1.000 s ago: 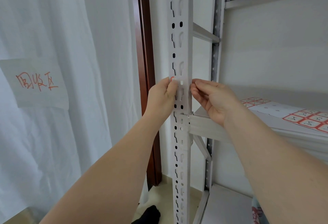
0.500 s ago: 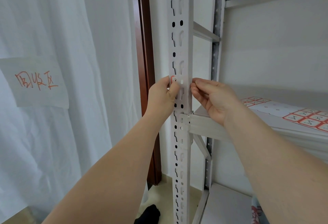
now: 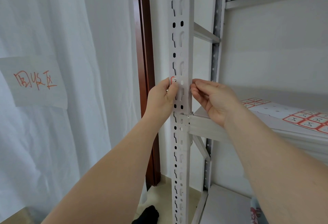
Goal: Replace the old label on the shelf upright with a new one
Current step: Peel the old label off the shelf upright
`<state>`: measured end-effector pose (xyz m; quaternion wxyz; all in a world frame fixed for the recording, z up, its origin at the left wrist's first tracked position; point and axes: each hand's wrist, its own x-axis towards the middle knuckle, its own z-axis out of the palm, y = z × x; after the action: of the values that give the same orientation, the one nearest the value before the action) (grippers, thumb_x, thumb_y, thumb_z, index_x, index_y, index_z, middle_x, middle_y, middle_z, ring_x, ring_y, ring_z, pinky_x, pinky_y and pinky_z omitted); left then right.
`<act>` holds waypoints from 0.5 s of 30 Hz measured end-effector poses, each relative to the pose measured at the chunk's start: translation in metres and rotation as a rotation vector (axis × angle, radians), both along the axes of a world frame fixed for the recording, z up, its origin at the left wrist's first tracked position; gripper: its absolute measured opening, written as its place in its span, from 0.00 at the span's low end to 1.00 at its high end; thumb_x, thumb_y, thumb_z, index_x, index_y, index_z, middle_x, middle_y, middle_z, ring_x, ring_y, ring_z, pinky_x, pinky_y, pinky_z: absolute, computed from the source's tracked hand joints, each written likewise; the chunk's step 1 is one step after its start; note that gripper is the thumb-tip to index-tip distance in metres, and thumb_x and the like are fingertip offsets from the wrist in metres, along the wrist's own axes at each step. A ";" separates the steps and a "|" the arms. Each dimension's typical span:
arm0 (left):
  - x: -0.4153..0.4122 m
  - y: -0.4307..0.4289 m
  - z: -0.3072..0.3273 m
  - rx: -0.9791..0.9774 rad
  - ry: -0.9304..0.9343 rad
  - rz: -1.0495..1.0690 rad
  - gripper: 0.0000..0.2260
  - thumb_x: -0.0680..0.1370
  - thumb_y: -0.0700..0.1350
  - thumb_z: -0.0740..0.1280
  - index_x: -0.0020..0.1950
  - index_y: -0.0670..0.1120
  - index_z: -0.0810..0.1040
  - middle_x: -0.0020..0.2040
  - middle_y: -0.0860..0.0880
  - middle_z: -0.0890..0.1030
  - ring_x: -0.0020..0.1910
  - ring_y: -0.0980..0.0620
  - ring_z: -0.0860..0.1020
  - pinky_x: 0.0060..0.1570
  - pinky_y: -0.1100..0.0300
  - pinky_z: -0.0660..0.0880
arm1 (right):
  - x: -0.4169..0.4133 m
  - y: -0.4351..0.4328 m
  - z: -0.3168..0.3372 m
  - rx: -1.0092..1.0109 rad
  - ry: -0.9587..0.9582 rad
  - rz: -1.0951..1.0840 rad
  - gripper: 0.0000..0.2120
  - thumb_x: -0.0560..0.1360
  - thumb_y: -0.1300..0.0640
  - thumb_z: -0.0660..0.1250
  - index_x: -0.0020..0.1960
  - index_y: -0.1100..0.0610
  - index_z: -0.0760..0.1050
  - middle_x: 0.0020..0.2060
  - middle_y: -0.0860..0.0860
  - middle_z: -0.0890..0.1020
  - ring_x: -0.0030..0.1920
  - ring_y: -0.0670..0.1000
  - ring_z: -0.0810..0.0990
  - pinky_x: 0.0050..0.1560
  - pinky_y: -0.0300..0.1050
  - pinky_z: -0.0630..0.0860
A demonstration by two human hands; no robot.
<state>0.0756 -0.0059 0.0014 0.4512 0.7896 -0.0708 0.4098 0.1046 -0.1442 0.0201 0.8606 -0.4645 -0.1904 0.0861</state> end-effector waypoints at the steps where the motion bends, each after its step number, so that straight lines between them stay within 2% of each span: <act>1: -0.001 -0.001 0.000 -0.001 -0.002 0.002 0.19 0.82 0.51 0.56 0.42 0.35 0.69 0.34 0.47 0.65 0.33 0.52 0.63 0.32 0.61 0.61 | 0.000 0.000 0.000 0.002 -0.001 0.002 0.05 0.76 0.66 0.65 0.43 0.63 0.79 0.29 0.51 0.82 0.29 0.44 0.80 0.34 0.31 0.78; 7: -0.001 -0.004 0.000 -0.017 -0.003 0.024 0.17 0.81 0.49 0.60 0.33 0.47 0.64 0.28 0.55 0.63 0.29 0.56 0.61 0.28 0.67 0.60 | 0.001 0.000 0.000 0.011 0.002 0.006 0.05 0.76 0.66 0.65 0.44 0.64 0.79 0.29 0.51 0.82 0.30 0.44 0.81 0.34 0.31 0.78; 11: 0.002 -0.004 0.000 -0.034 -0.004 0.035 0.16 0.81 0.47 0.59 0.35 0.43 0.67 0.30 0.52 0.65 0.30 0.54 0.62 0.28 0.65 0.60 | 0.001 0.000 0.000 0.014 0.004 0.005 0.04 0.76 0.66 0.64 0.45 0.64 0.78 0.29 0.52 0.82 0.29 0.43 0.80 0.34 0.31 0.78; 15: 0.002 -0.004 0.002 -0.016 -0.016 0.042 0.16 0.81 0.46 0.59 0.35 0.43 0.65 0.29 0.52 0.63 0.30 0.53 0.60 0.26 0.66 0.58 | 0.001 0.000 0.000 0.014 0.001 0.009 0.04 0.76 0.66 0.64 0.45 0.64 0.78 0.28 0.51 0.82 0.29 0.43 0.81 0.34 0.31 0.78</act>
<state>0.0777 -0.0098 0.0030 0.4483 0.7840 -0.0545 0.4259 0.1059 -0.1441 0.0202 0.8636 -0.4574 -0.1925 0.0888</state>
